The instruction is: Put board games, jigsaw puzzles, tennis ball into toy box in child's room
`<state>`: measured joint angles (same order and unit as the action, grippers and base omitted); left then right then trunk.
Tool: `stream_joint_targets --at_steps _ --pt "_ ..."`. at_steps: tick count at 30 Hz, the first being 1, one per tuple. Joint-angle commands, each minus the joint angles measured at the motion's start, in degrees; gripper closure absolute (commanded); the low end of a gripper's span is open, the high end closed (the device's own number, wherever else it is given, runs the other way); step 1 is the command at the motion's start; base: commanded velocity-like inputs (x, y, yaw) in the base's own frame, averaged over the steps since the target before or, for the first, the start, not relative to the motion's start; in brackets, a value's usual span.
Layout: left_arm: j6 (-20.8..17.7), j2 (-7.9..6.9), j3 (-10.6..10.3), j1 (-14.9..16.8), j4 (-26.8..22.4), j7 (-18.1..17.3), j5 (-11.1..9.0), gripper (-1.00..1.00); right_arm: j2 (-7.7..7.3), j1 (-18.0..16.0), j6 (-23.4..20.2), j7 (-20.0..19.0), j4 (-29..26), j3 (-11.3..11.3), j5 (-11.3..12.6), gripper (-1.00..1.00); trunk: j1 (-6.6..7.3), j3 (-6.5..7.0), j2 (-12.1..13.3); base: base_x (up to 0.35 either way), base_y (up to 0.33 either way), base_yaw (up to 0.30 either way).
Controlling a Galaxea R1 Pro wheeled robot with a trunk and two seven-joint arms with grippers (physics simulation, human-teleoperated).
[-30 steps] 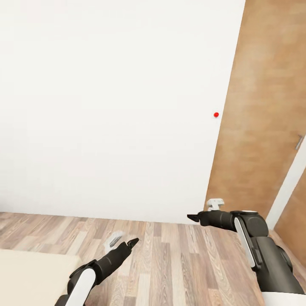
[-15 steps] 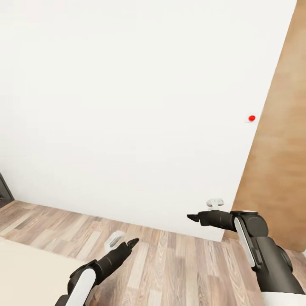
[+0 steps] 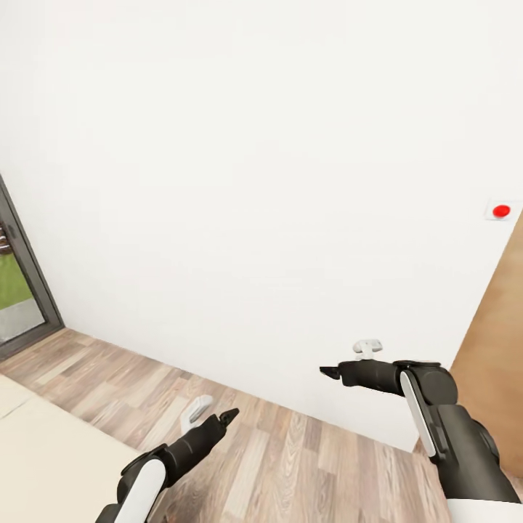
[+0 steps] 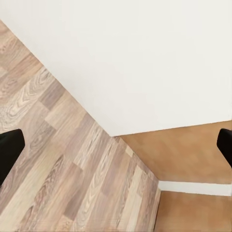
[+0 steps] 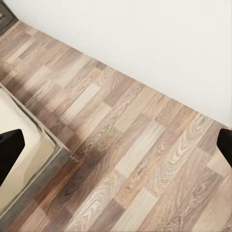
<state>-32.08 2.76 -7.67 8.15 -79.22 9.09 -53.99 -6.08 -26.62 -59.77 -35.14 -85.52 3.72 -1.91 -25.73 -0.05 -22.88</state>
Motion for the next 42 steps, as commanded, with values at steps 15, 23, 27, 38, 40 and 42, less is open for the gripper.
stream_joint_targets --at_steps 15,23,27,38,40,42 --pt "-0.17 -0.03 -2.66 0.40 0.04 0.71 0.04 -1.00 0.01 -0.01 -0.23 -0.36 0.00 0.03 -0.19 -1.00 -0.05 -0.02 -0.04 0.280 -0.212 0.293" --pt "-0.16 -0.04 -2.83 0.45 0.07 0.75 0.10 -1.00 0.01 -0.01 -0.23 -0.51 0.14 -0.10 -0.14 -1.00 -0.05 -0.02 -0.04 0.279 -0.215 0.293" --pt "-0.16 -0.04 -2.86 0.46 0.07 0.75 0.10 -1.00 0.01 -0.01 -0.23 -0.51 0.19 -0.27 -0.14 -1.00 -0.05 -0.02 -0.04 0.279 -0.215 0.293" --pt "-0.15 -0.04 -2.88 0.47 0.10 0.77 0.11 -1.00 0.01 -0.01 -0.23 -0.39 0.26 -1.71 -0.19 -1.00 -0.05 -0.02 -0.04 0.279 -0.215 0.293" --pt "-0.16 -0.04 -2.88 0.47 0.11 0.80 0.11 -1.00 0.01 -0.01 -0.23 -0.39 0.26 -1.78 -0.20 -1.00 -0.05 -0.02 -0.04 0.279 -0.215 0.294" --pt "-0.14 -0.04 -2.88 0.47 0.11 0.87 0.11 -1.00 -0.01 -0.01 -0.23 -0.38 0.27 -1.87 -0.20 -1.00 -0.05 -0.02 -0.04 0.279 -0.215 0.294"
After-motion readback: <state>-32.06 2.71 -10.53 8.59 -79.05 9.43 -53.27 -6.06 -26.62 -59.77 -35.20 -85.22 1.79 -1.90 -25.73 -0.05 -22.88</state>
